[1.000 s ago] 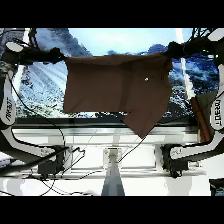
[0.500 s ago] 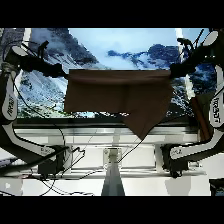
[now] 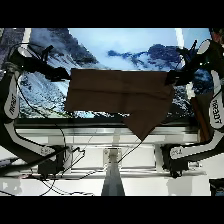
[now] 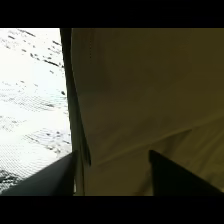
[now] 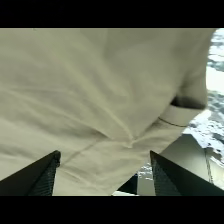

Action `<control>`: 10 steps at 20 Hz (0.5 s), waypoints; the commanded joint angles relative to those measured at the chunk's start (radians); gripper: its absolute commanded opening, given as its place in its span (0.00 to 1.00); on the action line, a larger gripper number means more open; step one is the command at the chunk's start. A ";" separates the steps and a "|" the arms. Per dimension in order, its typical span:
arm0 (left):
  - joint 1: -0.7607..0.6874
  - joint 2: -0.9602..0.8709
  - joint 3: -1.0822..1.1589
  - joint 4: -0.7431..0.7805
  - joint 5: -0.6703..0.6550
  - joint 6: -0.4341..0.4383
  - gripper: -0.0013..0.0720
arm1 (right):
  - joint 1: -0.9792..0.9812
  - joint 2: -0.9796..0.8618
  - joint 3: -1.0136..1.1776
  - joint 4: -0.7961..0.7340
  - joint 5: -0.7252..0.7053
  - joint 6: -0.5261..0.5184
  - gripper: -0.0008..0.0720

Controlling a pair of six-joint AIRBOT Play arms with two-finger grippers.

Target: Fold the clothes and pants, and hang the long-sleeved shirts on hangers.

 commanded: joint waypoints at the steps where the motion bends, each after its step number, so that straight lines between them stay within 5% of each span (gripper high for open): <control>1: 0.032 0.065 0.001 0.011 -0.011 -0.053 0.18 | -0.003 0.090 -0.006 -0.073 -0.011 0.030 0.86; 2: 0.055 0.107 0.001 0.011 -0.034 -0.046 0.04 | -0.015 0.138 -0.012 -0.074 -0.010 0.031 0.86; 7: 0.152 0.398 -0.028 0.176 -0.058 -0.042 0.04 | -0.090 0.457 -0.238 -0.066 0.003 0.067 0.86; 10: 0.161 0.595 -0.272 0.182 0.020 -0.003 0.04 | -0.085 0.637 -0.511 0.037 -0.014 0.109 0.87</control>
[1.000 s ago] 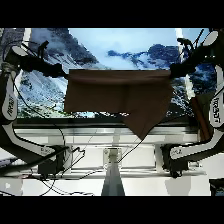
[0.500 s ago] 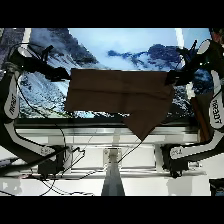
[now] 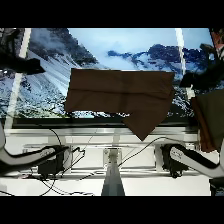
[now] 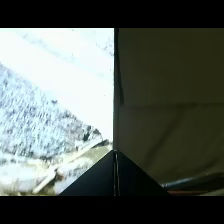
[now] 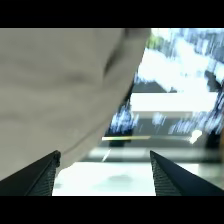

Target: Fold the clothes and pants, and hang the long-sleeved shirts on hangers.

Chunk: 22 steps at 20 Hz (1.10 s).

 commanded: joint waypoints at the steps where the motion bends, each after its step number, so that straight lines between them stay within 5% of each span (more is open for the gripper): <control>1: 0.020 0.211 -0.259 0.027 0.117 0.023 0.04 | -0.010 0.205 -0.305 0.142 -0.025 0.060 0.86; 3: 0.020 0.274 -0.460 -0.039 0.196 0.024 0.11 | -0.010 0.248 -0.466 0.260 -0.066 0.085 0.87; 5: 0.020 0.277 -0.583 -0.091 0.228 0.023 0.70 | -0.010 0.251 -0.583 0.287 -0.115 0.133 0.86; 6: 0.020 0.270 -0.619 -0.108 0.234 0.023 0.90 | -0.010 0.251 -0.623 0.266 -0.136 0.154 0.86; 8: 0.020 0.259 -0.661 -0.106 0.241 0.023 0.90 | -0.010 0.251 -0.692 0.217 -0.159 0.214 0.85; 11: 0.019 0.256 -0.665 -0.125 0.249 0.023 0.90 | -0.010 0.251 -0.777 0.250 -0.210 0.252 0.53; 19: 0.018 0.256 -0.665 -0.140 0.268 0.022 0.90 | -0.010 0.157 -0.861 0.403 -0.468 0.248 0.53; 21: 0.018 0.256 -0.665 -0.140 0.269 0.000 0.90 | -0.010 0.156 -0.861 0.431 -0.492 0.217 0.30; 22: 0.018 0.256 -0.665 -0.140 0.269 0.000 0.90 | -0.010 0.158 -0.860 0.436 -0.489 0.186 0.27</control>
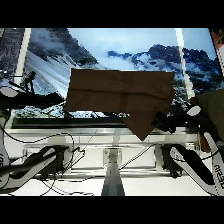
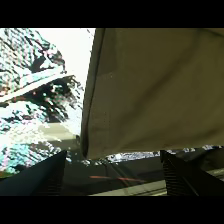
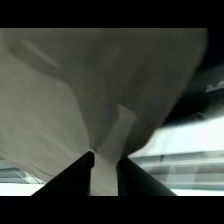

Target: Fold the clothes and pants, and hang the long-sleeved shirts on hangers.

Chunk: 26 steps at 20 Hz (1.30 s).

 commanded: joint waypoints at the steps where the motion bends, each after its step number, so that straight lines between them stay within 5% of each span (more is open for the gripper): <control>1: 0.000 0.000 0.000 -0.002 0.006 -0.017 0.90 | 0.000 -0.010 -0.002 0.035 -0.062 -0.084 0.27; 4: 0.002 0.000 0.000 0.007 0.008 -0.016 0.88 | 0.000 0.017 0.050 0.035 0.069 -0.194 0.18; 6: 0.002 0.000 -0.001 0.010 0.008 -0.017 0.76 | 0.000 0.054 0.092 0.036 0.140 -0.232 0.04; 10: 0.001 0.000 -0.003 0.009 -0.024 -0.017 0.74 | 0.000 0.142 0.127 0.057 0.149 -0.232 0.03; 13: 0.001 -0.008 -0.024 0.001 -0.020 -0.017 0.56 | 0.000 0.158 0.127 0.158 0.168 -0.233 0.03; 17: 0.001 -0.110 -0.031 0.002 -0.018 -0.013 0.56 | 0.000 0.159 0.127 0.203 0.167 -0.259 0.03; 21: 0.001 -0.229 -0.029 -0.015 0.050 0.181 0.56 | 0.000 0.161 0.128 0.218 0.169 -0.259 0.03; 24: 0.001 -0.290 -0.029 -0.036 0.101 0.195 0.55 | 0.000 0.161 0.129 0.242 0.169 -0.271 0.03; 26: 0.001 -0.305 -0.026 -0.078 0.124 0.286 0.05 | 0.000 0.161 0.136 0.277 0.196 -0.358 0.03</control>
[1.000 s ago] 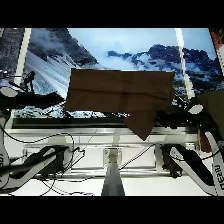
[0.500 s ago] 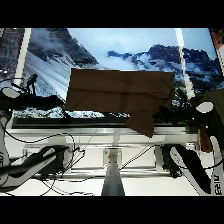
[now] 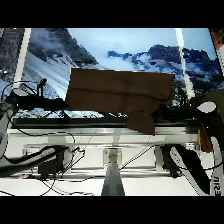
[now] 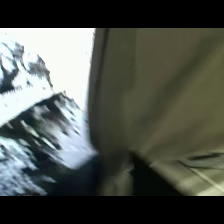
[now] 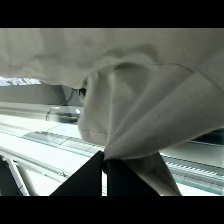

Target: Fold the clothes and pants, and hang the long-sleeved shirts on hangers.

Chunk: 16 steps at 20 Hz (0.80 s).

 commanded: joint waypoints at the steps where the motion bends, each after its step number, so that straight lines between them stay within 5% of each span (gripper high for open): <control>1: 0.000 -0.041 0.003 -0.070 0.074 0.145 0.04 | 0.000 0.001 0.023 0.065 0.049 -0.131 0.03; 5: -0.002 -0.041 0.098 -0.279 -0.053 0.290 0.04 | 0.000 0.000 0.157 0.075 0.048 -0.179 0.03; 8: -0.003 -0.041 0.204 -0.632 -0.138 0.454 0.04 | 0.000 0.000 0.261 0.078 -0.113 -0.179 0.03; 10: -0.029 -0.042 0.233 -0.856 0.003 0.489 0.04 | 0.000 -0.010 0.279 0.080 -0.349 -0.157 0.03; 12: -0.104 -0.043 0.235 -0.907 0.198 0.491 0.04 | 0.000 -0.065 0.279 0.095 -0.536 -0.059 0.03; 16: -0.296 -0.103 0.264 -1.040 0.574 0.491 0.04 | 0.013 -0.265 0.290 0.298 -0.755 -0.048 0.03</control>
